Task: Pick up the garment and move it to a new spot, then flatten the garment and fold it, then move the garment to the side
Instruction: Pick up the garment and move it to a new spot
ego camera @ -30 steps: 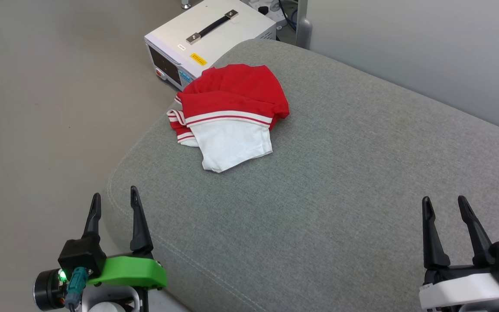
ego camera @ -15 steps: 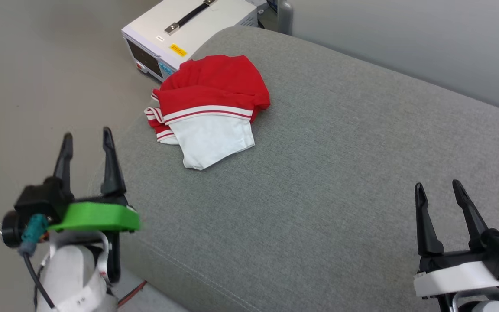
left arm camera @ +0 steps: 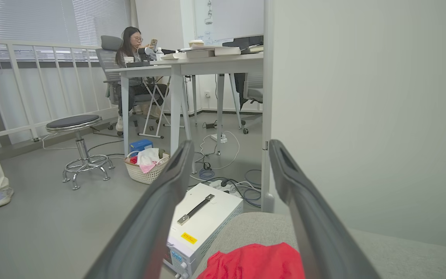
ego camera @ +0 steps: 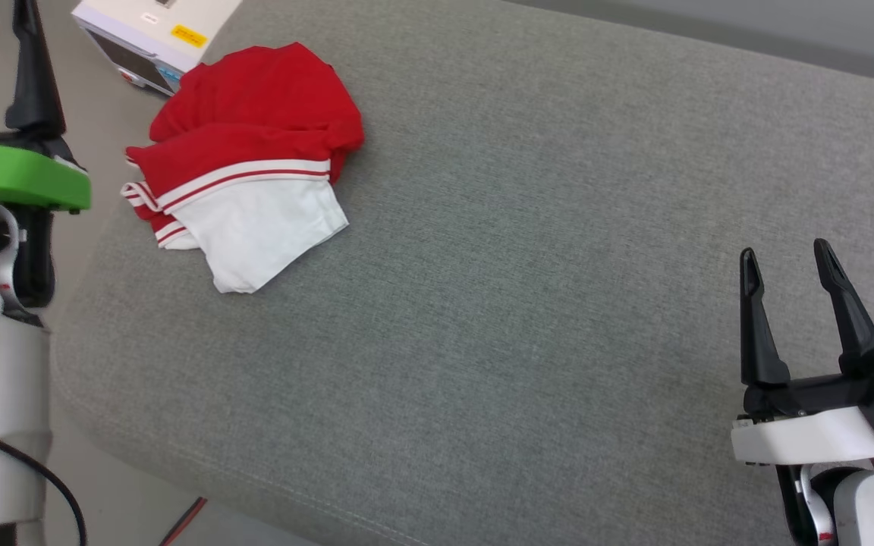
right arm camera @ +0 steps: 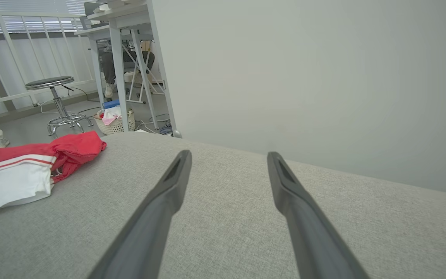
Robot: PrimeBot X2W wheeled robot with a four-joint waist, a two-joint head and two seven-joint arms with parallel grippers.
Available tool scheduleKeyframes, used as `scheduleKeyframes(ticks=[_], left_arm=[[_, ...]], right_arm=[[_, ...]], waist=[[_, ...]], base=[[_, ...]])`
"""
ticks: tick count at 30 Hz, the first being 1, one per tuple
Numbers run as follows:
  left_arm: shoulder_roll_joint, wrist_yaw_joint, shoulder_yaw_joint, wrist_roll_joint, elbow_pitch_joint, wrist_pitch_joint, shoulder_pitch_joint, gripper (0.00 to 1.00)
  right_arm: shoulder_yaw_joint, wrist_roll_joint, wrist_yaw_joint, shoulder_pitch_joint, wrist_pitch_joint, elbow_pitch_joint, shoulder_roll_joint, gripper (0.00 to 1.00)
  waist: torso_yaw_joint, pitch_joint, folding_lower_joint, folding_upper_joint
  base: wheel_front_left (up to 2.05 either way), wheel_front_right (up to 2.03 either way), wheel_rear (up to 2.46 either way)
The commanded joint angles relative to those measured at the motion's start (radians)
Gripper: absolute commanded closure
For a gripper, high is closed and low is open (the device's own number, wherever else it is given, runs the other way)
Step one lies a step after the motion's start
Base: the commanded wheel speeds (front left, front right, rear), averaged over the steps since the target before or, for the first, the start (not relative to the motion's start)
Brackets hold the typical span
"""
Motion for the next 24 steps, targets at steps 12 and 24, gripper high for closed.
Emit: scheduleKeyframes(ticks=[12,24], left_arm=[[0.216,-0.003,-0.3,-0.383,0.183,0.52,-0.186,0.0],[0.299,-0.003,-0.558,-0.497,0.26,0.903,-0.178,0.0]], right_arm=[[0.017,-0.028,-0.001,-0.08,-0.006,-0.047,-0.003,0.0],[0.033,-0.025,-0.001,-0.119,-0.006,-0.045,-0.003,0.0]], waist=[[-0.142,0.167,-0.0002,0.0],[-0.2,0.222,-0.0002,0.0]], base=[[0.0,0.0,0.0],[0.0,0.0,0.0]])
